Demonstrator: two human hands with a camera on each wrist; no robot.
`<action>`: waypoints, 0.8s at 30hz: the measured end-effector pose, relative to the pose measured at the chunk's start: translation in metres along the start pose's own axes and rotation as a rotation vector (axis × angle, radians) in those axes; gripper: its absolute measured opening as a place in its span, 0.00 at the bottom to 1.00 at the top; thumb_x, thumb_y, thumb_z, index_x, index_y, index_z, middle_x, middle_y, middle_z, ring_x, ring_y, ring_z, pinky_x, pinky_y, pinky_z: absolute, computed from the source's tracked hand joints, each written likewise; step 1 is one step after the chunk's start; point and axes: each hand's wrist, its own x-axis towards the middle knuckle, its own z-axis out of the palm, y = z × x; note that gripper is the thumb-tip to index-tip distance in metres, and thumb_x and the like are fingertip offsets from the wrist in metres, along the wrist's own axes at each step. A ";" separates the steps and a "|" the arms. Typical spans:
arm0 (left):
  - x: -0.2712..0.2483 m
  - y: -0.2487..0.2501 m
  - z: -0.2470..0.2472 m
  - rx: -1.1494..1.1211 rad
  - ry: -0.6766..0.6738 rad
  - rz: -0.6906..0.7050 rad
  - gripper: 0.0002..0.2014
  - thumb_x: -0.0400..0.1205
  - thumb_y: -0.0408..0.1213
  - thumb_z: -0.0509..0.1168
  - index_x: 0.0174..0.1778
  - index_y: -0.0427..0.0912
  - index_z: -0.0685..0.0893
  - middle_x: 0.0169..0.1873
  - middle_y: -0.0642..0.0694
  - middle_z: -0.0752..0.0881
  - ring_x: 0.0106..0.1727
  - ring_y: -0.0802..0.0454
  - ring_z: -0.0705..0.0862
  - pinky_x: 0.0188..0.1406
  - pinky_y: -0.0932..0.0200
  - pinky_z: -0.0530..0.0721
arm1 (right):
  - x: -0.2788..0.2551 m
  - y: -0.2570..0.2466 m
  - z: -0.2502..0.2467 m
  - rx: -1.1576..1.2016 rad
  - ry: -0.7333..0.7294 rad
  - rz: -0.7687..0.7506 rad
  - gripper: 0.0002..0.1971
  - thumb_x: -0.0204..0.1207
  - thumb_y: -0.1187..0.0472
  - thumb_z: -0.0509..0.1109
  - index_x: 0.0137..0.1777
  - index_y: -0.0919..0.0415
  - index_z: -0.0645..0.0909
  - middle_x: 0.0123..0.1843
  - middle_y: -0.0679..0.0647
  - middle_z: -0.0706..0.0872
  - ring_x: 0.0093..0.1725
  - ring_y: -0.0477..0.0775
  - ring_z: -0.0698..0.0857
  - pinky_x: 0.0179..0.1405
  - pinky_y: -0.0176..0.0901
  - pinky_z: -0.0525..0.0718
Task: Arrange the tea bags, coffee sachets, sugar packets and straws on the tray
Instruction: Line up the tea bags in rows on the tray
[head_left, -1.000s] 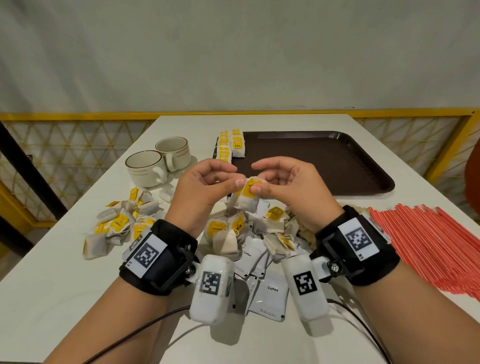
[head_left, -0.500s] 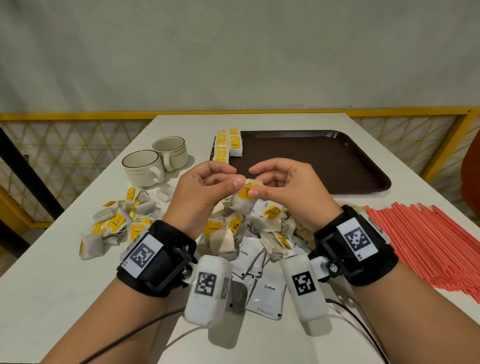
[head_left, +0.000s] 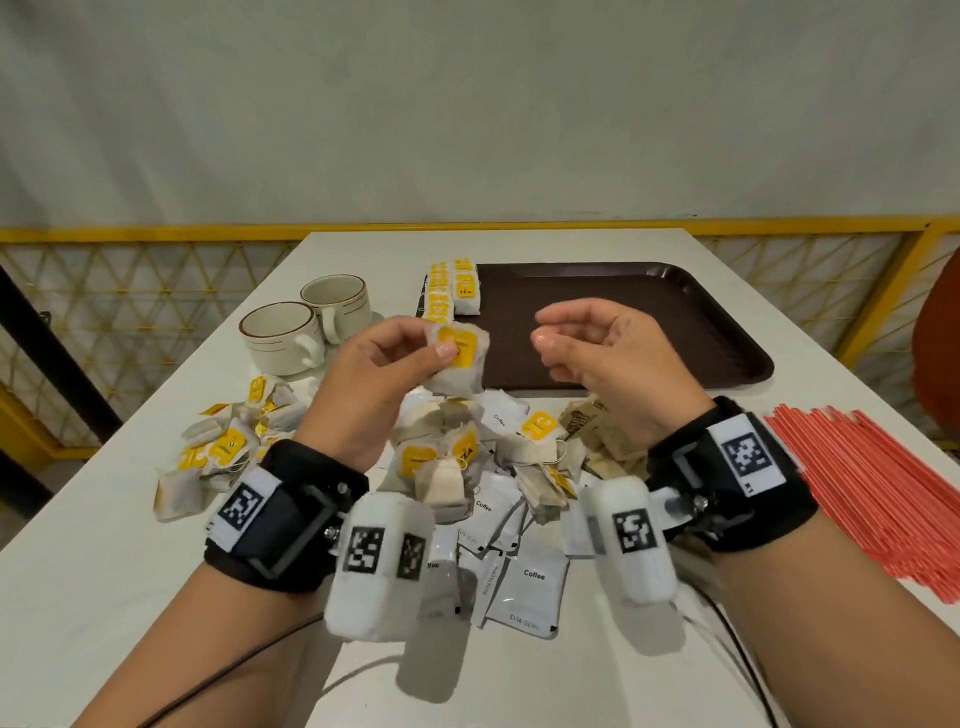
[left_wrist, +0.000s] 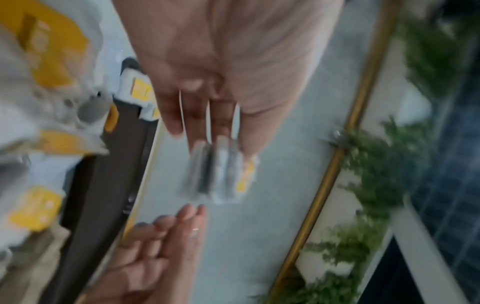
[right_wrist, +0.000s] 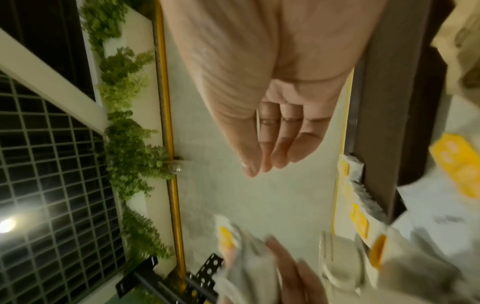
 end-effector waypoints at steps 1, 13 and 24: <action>0.002 0.001 -0.003 0.018 0.027 0.013 0.04 0.72 0.30 0.70 0.40 0.39 0.84 0.34 0.49 0.89 0.34 0.56 0.87 0.36 0.68 0.83 | 0.002 -0.001 -0.006 -0.036 -0.008 0.034 0.10 0.73 0.71 0.74 0.53 0.62 0.85 0.41 0.53 0.88 0.39 0.45 0.85 0.39 0.35 0.85; 0.003 -0.009 -0.005 0.155 0.033 -0.015 0.05 0.79 0.28 0.67 0.41 0.41 0.84 0.32 0.51 0.89 0.30 0.59 0.85 0.33 0.70 0.81 | 0.035 0.008 -0.006 -1.134 -0.728 0.073 0.22 0.72 0.68 0.76 0.65 0.51 0.82 0.55 0.40 0.86 0.38 0.34 0.81 0.40 0.24 0.80; 0.004 -0.013 -0.007 0.139 0.112 -0.032 0.04 0.79 0.31 0.68 0.40 0.43 0.85 0.35 0.47 0.86 0.38 0.51 0.81 0.41 0.62 0.81 | 0.037 -0.005 -0.016 -1.207 -0.587 -0.041 0.02 0.73 0.58 0.76 0.42 0.49 0.86 0.44 0.45 0.84 0.39 0.39 0.79 0.39 0.29 0.74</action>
